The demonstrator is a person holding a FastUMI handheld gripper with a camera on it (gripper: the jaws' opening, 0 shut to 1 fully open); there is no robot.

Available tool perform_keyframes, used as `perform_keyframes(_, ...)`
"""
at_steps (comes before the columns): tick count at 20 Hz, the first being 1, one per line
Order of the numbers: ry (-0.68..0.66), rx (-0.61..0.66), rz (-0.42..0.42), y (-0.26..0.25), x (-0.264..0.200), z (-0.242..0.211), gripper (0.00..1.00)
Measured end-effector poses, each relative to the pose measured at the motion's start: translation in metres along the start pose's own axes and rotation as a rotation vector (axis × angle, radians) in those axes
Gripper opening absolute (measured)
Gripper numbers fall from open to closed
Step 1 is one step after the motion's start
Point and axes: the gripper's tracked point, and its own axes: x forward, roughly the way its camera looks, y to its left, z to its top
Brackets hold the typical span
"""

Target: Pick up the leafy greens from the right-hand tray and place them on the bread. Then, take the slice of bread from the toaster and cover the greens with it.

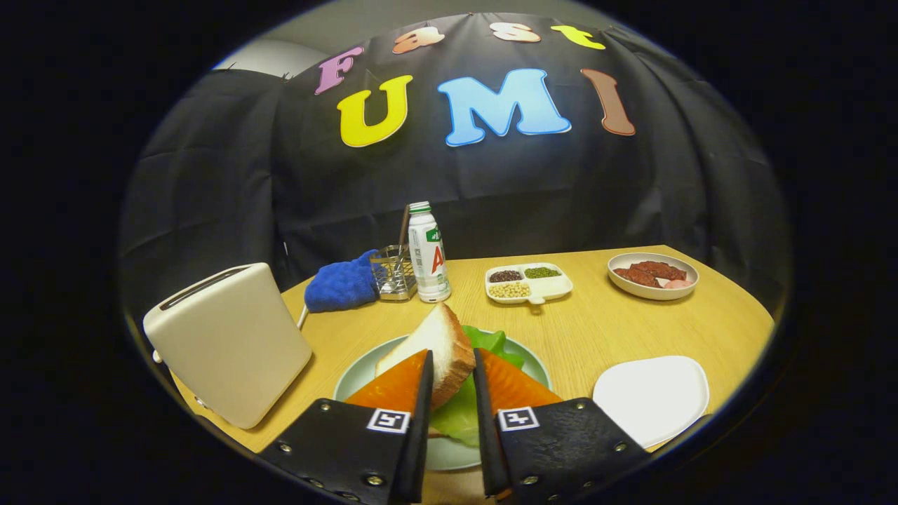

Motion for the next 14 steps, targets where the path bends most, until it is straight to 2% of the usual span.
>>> perform_keyframes(1,-0.004,-0.009,-0.012,-0.004,0.000,0.000,0.36)
perform_keyframes(4,-0.032,-0.035,-0.082,-0.024,-0.002,0.006,0.38)
perform_keyframes(14,-0.150,-0.034,-0.077,-0.056,-0.039,0.047,0.38)
